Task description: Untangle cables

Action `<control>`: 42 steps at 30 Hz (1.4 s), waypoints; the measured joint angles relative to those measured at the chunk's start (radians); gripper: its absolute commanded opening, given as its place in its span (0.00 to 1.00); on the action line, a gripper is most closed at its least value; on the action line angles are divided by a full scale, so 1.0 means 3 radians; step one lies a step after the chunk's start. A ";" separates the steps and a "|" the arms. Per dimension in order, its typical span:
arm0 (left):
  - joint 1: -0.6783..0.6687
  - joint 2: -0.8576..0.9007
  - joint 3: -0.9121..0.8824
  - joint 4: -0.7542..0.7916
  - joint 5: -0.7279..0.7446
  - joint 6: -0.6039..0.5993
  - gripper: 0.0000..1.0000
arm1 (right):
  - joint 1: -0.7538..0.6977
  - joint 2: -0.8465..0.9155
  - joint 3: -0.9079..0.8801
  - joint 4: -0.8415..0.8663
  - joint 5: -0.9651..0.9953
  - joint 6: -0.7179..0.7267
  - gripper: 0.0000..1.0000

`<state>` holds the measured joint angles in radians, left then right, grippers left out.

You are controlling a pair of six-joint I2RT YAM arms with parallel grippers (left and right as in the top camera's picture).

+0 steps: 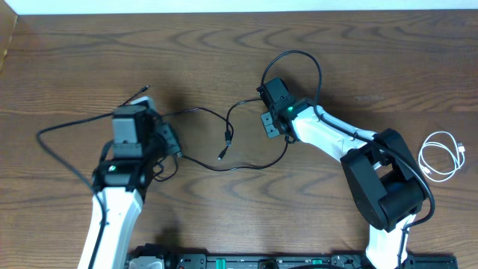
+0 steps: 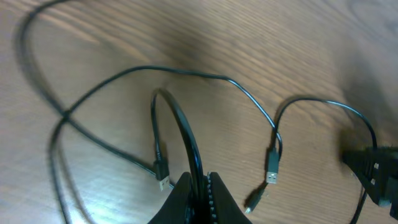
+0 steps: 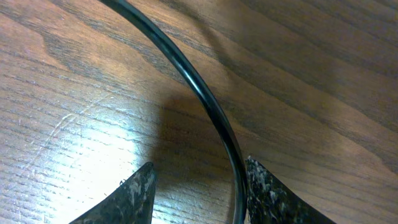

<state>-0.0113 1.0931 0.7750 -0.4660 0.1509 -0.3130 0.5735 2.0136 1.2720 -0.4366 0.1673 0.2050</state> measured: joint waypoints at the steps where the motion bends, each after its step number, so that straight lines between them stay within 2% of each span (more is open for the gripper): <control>1: -0.0058 0.0090 0.0000 0.0046 0.0000 0.0001 0.08 | 0.0000 0.0000 0.0000 -0.0004 0.0000 0.0000 0.44; 8: -0.0441 0.0601 0.0000 0.0369 -0.0009 0.0001 0.08 | 0.0000 0.0000 0.0000 0.0003 -0.0010 0.0000 0.44; 10: -0.0535 0.0743 0.0000 0.0416 -0.0010 0.0000 0.10 | 0.0000 0.0000 0.0000 0.0003 -0.0009 0.0000 0.44; 11: -0.0579 0.0810 0.0000 0.0431 -0.0010 0.0000 0.17 | 0.0000 0.0000 0.0000 0.0005 -0.0009 0.0000 0.44; 13: -0.0662 0.0940 0.0000 0.0449 -0.0013 -0.0001 0.39 | 0.0000 0.0000 0.0000 0.0005 -0.0009 0.0000 0.44; 15: -0.0739 0.1054 0.0000 0.0460 -0.0010 0.0008 0.53 | 0.0000 0.0000 0.0000 0.0003 -0.0009 -0.0001 0.44; 17: -0.0779 0.1118 0.0000 0.0462 -0.0001 0.0017 0.66 | 0.0000 0.0000 0.0000 0.0004 -0.0009 -0.0001 0.45; 19: -0.0786 0.1125 0.0000 0.0462 -0.0001 0.0022 0.71 | 0.0000 0.0000 0.0000 0.0005 -0.0009 0.0000 0.46; 27: -0.0786 0.0689 0.0000 0.0459 -0.0092 0.0011 0.72 | 0.0000 0.0000 0.0000 0.0008 -0.0010 -0.0001 0.55; 28: -0.0786 0.0612 0.0000 0.0443 -0.0141 0.0010 0.76 | 0.0000 0.0000 0.0000 0.0009 -0.0010 -0.0001 0.56; 31: -0.0786 0.0345 0.0006 0.0251 -0.0434 -0.0005 0.76 | 0.0000 0.0000 0.0000 0.0011 -0.0009 -0.0001 0.60; 33: -0.0786 0.0237 0.0013 0.0043 -0.0696 -0.0057 0.76 | 0.0000 0.0000 0.0000 0.0011 -0.0010 0.0000 0.66; 39: -0.0623 0.0202 0.0023 -0.0721 -0.1428 -0.0497 0.76 | 0.0006 0.0000 0.0000 0.0019 -0.0019 -0.0102 0.71; 40: -0.0557 0.0212 0.0023 -0.0795 -0.1490 -0.0584 0.75 | 0.0010 0.0000 0.0000 0.0020 -0.0022 -0.0111 0.71; 42: -0.0449 0.0242 0.0015 -0.0848 -0.1540 -0.0717 0.64 | 0.0018 0.0000 0.0000 0.0023 -0.0022 -0.0123 0.72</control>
<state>-0.1459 1.1656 0.7795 -0.7204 -0.3111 -0.5282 0.5789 2.0136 1.2720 -0.4297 0.1608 0.1680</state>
